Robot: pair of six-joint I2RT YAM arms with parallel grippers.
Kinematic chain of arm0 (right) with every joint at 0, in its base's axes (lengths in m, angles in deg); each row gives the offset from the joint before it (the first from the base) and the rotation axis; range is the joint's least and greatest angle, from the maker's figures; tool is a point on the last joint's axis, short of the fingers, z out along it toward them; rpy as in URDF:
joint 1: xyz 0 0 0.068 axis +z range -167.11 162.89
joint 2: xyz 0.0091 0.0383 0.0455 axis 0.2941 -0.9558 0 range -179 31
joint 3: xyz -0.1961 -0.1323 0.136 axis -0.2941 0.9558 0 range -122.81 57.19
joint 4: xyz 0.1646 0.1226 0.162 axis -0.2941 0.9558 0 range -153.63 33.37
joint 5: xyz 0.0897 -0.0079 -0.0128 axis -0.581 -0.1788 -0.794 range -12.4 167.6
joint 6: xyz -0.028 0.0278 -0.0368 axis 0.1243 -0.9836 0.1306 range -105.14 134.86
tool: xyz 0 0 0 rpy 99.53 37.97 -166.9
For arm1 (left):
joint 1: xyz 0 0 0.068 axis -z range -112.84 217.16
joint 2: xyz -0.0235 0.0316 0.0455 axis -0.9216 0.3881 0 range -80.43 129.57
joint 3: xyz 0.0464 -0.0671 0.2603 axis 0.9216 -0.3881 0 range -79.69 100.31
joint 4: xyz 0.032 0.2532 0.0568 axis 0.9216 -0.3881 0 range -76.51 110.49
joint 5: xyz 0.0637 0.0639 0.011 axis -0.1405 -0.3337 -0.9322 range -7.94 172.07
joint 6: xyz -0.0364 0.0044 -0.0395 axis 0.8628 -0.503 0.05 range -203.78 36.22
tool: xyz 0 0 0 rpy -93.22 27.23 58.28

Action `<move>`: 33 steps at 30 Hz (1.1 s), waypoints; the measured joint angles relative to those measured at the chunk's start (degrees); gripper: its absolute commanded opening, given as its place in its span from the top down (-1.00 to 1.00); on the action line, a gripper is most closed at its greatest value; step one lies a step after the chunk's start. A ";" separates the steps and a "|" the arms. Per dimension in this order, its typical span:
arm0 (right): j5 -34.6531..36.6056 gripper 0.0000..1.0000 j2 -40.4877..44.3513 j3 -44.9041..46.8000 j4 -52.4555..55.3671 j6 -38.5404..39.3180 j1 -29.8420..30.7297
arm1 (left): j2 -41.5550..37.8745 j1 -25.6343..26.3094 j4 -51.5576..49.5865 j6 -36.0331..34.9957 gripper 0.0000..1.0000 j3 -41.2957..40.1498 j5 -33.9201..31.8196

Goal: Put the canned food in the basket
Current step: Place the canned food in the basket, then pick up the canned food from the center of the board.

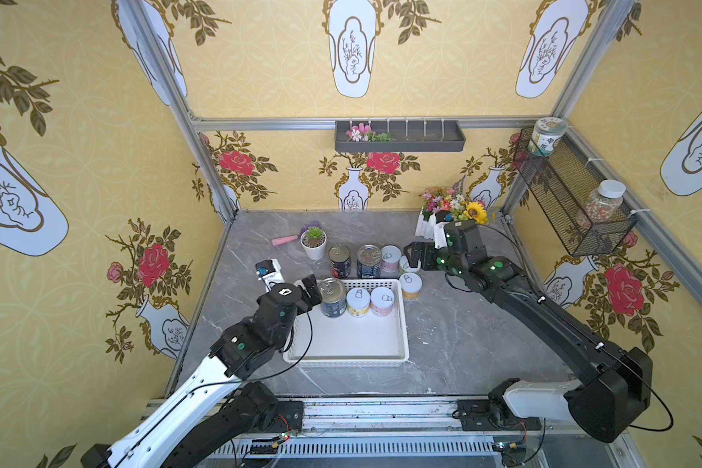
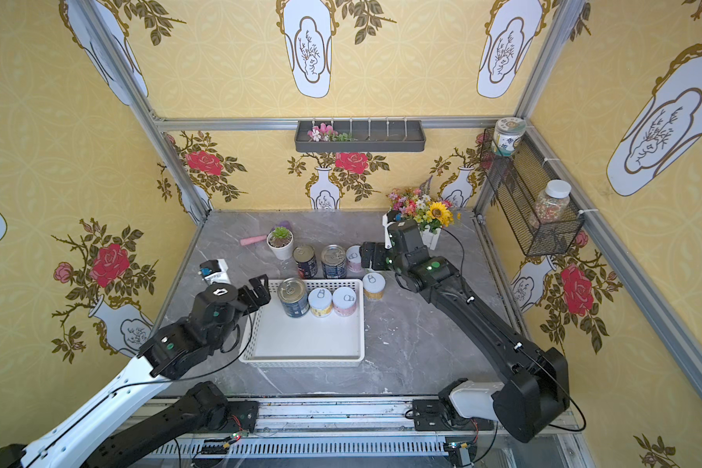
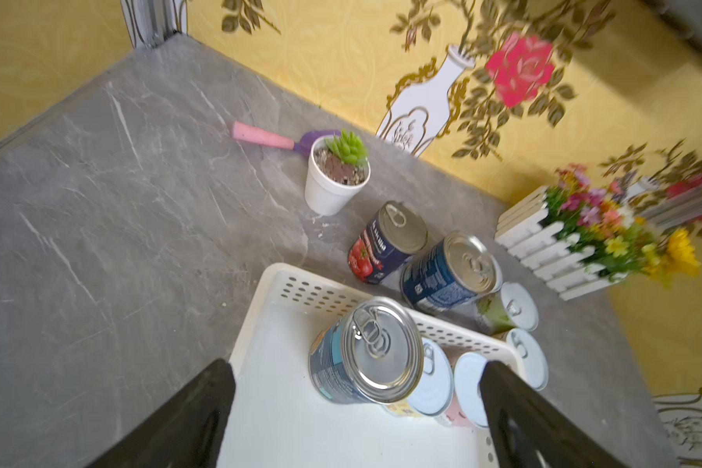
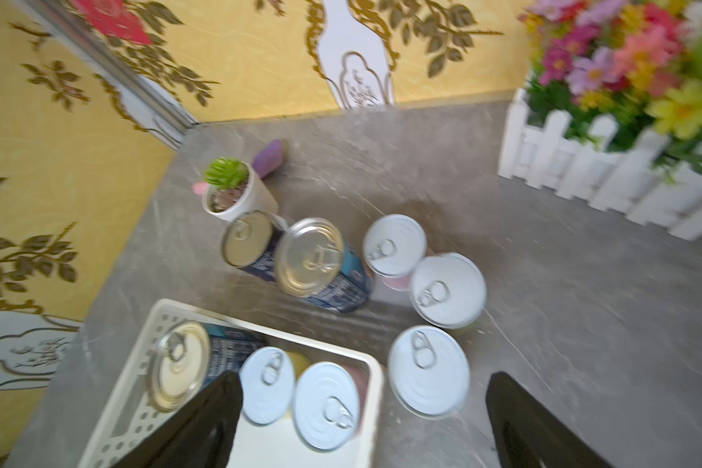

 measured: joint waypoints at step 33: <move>8.35 -0.95 -33.05 -28.46 10.60 5.79 7.48 | -5.79 0.00 0.39 4.50 -1.00 -1.14 -8.04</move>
